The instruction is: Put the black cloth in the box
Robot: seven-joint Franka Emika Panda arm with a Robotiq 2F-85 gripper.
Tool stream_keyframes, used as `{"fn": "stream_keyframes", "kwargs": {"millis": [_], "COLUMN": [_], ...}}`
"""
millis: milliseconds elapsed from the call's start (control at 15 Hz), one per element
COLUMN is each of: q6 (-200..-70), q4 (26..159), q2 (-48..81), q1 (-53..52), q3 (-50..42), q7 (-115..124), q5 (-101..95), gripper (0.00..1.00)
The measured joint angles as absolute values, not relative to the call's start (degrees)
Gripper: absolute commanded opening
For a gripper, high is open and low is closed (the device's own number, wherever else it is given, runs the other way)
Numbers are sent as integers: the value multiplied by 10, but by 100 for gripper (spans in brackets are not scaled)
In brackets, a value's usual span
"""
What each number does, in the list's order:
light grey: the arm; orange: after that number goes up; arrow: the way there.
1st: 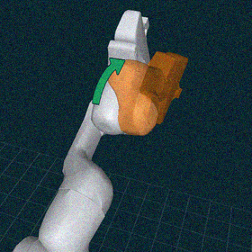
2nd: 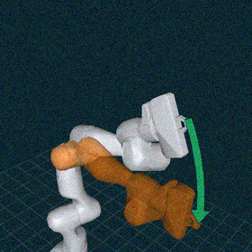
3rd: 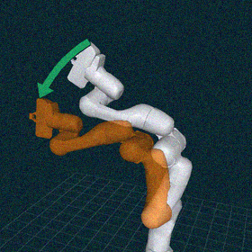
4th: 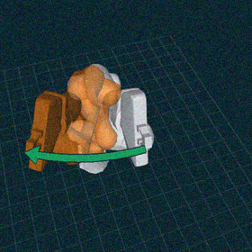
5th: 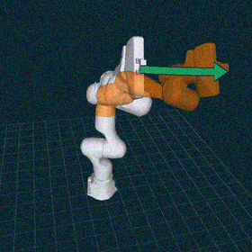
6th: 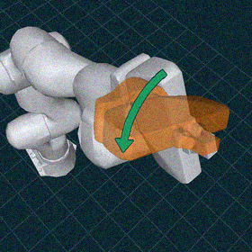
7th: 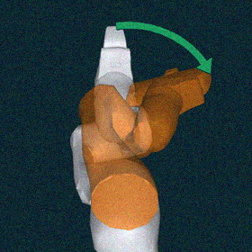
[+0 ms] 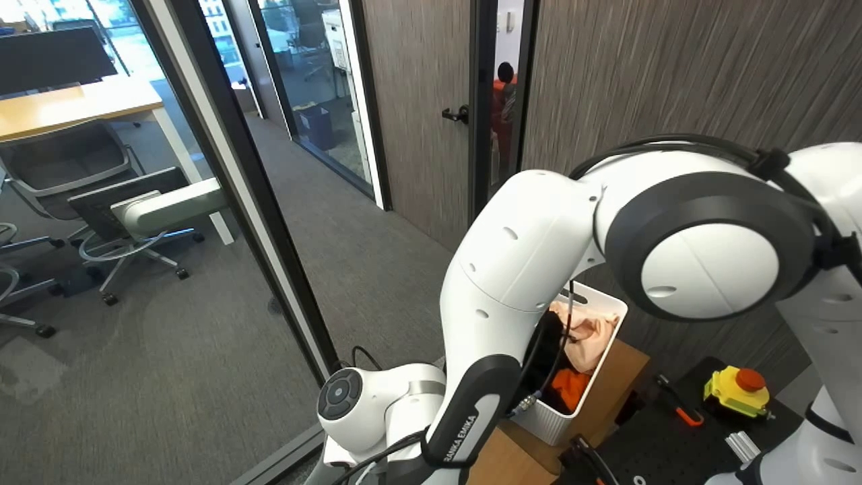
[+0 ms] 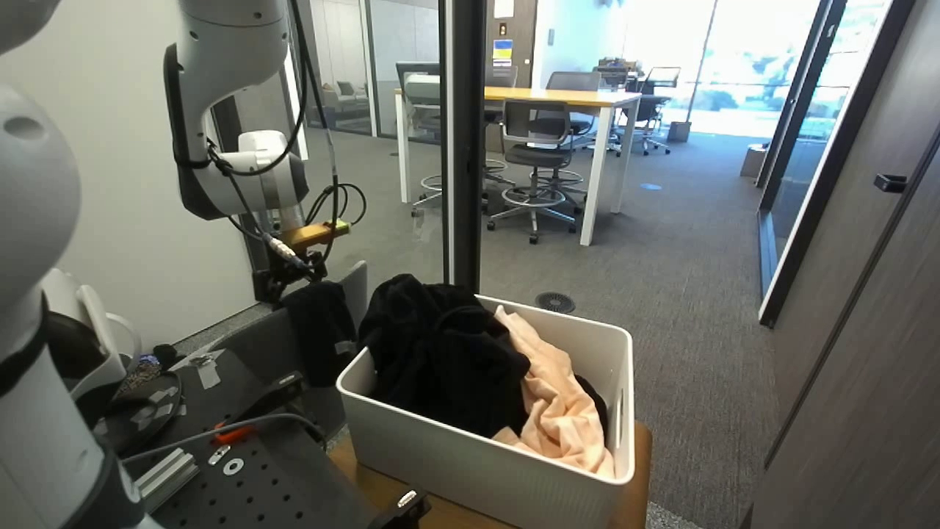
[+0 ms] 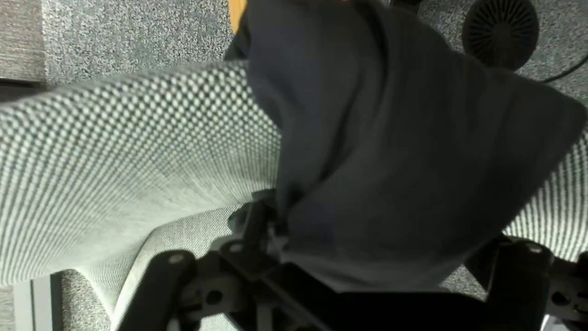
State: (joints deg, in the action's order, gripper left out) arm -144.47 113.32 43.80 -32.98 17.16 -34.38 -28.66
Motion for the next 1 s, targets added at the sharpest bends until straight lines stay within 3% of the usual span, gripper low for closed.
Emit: {"fn": "stream_keyframes", "kwargs": {"millis": [933,1000], "q6": [-1445,-1445], "q4": [1095,1094], "q2": [474,475], "q1": [-332,-332], "q3": [162,162], "q7": [-317,-317], "q5": [-307,-307], "gripper": [100,75]}}
